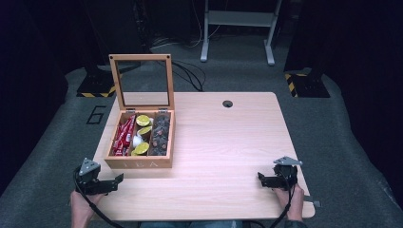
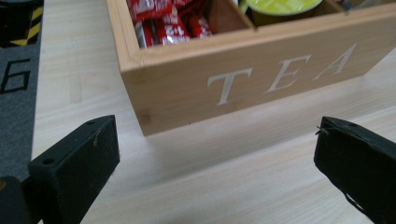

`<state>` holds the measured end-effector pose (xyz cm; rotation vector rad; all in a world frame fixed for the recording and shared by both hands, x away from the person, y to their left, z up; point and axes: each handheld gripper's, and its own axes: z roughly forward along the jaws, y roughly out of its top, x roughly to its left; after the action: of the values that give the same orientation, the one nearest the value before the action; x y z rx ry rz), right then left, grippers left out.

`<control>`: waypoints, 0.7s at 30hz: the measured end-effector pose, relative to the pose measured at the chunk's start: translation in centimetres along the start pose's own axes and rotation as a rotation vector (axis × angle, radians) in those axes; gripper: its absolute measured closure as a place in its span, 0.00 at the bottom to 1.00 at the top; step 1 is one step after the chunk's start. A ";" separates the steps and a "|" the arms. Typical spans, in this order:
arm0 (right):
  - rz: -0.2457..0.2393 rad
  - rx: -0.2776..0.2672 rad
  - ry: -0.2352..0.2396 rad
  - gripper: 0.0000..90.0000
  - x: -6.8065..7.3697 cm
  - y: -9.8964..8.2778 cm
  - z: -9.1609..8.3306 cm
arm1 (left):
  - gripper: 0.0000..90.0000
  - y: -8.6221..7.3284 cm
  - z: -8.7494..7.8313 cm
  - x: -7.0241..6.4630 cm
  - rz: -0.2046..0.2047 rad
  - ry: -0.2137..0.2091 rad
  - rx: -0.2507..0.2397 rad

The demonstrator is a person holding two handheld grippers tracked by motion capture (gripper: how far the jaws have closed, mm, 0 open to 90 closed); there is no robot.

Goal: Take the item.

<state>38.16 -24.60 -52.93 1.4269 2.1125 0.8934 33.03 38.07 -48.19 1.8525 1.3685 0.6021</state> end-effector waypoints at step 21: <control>0.000 -0.006 -0.003 0.01 0.1 0.0 0.0 | 0.02 6.8 1.5 -1.9 0.112 -0.141 -0.029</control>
<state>38.08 -24.55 -52.94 1.4250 2.1061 0.8961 37.54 34.81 -43.63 1.9196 1.1654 0.5343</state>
